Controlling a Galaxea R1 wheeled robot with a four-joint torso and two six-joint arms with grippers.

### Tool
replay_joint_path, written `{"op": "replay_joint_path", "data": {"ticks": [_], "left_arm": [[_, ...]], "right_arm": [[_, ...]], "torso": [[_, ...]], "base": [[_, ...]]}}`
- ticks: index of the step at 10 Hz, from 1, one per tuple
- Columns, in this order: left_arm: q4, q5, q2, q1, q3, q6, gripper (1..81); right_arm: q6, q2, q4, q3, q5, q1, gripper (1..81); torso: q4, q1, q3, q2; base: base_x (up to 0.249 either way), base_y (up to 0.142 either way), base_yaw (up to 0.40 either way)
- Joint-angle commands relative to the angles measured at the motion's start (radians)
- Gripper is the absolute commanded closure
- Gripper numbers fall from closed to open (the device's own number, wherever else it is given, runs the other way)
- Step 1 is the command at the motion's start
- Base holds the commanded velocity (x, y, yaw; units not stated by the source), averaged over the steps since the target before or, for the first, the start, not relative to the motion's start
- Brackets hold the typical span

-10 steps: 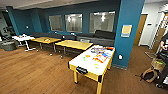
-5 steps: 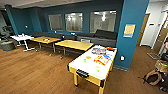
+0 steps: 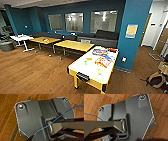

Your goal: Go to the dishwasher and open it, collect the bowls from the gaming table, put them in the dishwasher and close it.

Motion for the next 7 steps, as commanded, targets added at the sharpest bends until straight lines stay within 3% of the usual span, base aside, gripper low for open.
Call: {"op": "replay_joint_path", "data": {"ticks": [1, 7], "left_arm": [[0.011, 0.052, -0.005, -0.043, 0.003, 0.005, 1.0], [0.011, 0.052, -0.009, -0.044, 0.003, 0.005, 1.0]], "right_arm": [[-0.004, -0.01, -0.008, 0.003, -0.048, 0.041, 1.0], [-0.004, -0.005, -0.008, 0.003, -0.048, 0.038, 1.0]], "torso": [[0.0, 0.0, 0.0, 0.0], [0.0, 0.001, 0.0, 0.001]], "base": [[0.14, 0.0, 0.0], [0.127, 0.072, 0.0]]}}
